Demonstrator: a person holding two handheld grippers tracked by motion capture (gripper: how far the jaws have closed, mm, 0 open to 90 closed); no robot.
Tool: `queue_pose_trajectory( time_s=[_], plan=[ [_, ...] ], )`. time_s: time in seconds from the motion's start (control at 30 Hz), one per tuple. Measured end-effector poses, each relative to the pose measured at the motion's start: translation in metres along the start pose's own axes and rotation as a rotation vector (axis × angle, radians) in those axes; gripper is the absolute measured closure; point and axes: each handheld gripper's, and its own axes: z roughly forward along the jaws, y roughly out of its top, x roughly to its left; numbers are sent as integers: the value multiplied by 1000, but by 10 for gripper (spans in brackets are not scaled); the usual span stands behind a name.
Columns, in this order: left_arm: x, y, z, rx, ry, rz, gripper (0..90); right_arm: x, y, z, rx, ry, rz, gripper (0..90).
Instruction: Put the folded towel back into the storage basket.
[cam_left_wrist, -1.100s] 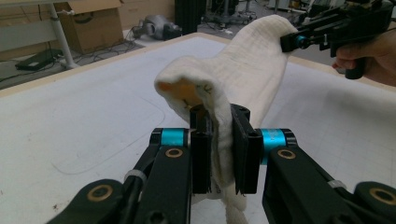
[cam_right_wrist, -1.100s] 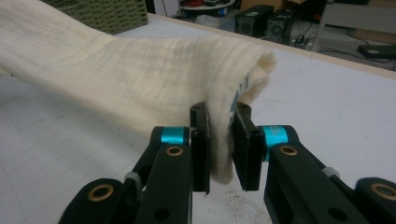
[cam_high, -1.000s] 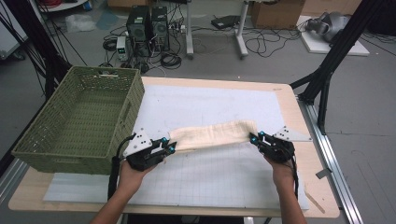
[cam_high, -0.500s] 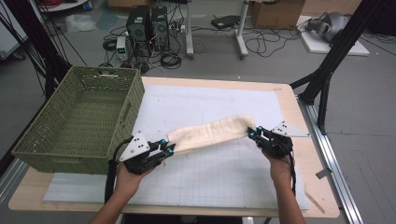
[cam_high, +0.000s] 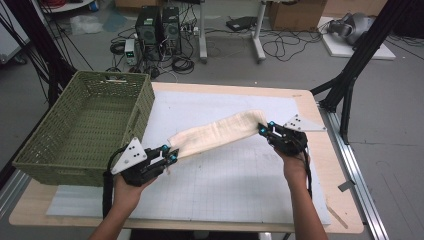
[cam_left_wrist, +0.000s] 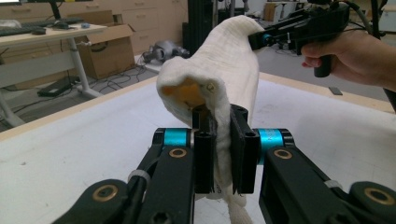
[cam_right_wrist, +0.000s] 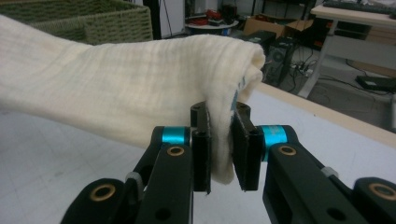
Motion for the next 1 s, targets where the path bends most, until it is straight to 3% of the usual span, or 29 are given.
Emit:
queue_pose_trajectory(
  time_s=[0.23,0.53,0.73,1.0],
  plan=[
    [0,4,-6,-7,18,22,814,0,20,15,-4,-1,-6,790],
    [6,10,-23,-42,57,16,814,7,44,38,-21,20,-60,790],
    [8,12,-32,-56,79,18,814,10,63,56,-30,37,-54,790],
    [13,16,-47,-82,120,10,814,21,89,79,-35,58,-93,790]
  ],
)
